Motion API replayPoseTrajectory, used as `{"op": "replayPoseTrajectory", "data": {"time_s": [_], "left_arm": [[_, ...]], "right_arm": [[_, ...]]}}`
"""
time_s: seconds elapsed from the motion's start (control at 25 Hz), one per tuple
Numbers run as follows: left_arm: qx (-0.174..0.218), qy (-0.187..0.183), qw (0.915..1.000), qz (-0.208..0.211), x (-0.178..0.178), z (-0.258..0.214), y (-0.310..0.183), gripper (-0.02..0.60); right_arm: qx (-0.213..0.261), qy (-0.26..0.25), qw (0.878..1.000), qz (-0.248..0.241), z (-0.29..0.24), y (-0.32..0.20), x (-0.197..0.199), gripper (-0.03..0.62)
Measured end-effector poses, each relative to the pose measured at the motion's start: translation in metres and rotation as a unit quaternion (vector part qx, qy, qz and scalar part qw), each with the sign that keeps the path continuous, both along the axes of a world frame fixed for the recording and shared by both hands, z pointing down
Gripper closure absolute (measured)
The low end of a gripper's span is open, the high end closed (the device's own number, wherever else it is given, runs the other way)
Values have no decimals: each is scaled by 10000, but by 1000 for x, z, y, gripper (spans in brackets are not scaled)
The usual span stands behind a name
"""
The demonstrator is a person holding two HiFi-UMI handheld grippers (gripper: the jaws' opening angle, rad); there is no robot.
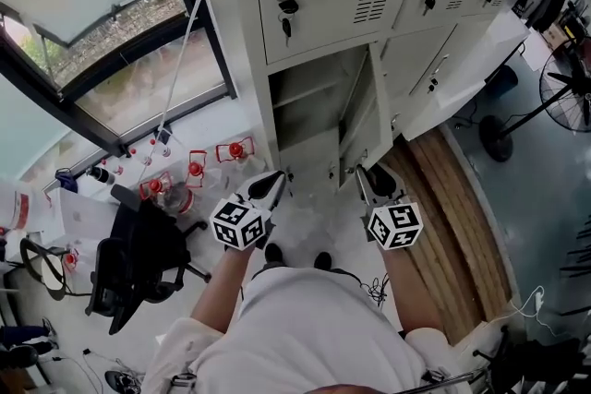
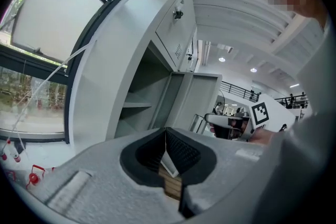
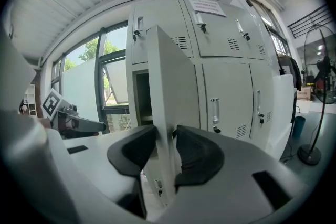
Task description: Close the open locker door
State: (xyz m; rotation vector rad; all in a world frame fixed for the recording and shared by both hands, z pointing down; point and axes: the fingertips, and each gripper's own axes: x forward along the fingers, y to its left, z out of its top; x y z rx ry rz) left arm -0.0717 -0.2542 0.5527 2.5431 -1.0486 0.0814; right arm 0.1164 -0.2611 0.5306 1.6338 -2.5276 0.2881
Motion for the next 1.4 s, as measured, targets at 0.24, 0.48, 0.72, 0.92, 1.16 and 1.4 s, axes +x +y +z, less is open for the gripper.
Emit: {"op": "replayPoseTrajectory", "data": {"time_s": [0.24,0.48,0.72,0.92,1.16,1.4], "left_arm": [[-11,-3,9998,-203,-13,2,1,566],[4,-30,9992,-398,-26,1,2,566],[34,-41,9984,-571,-36,-1,-2,566],[48,-53,9973,-725,-47,-1,-7,566],[58,-42,9957,-928,-60,-1,-13,566],[84,-32,9946,-1038,-67,-1,-21,566]], "right_arm": [[59,68,9993,-370,0,-4,-22,462],[89,83,9969,-781,-1,-7,-49,464],[94,113,9935,-1133,0,-19,-73,465],[100,127,9903,-1379,0,-28,-90,465],[101,150,9863,-1642,-1,-39,-108,467],[52,103,9837,-1797,1,-53,-124,465]]}}
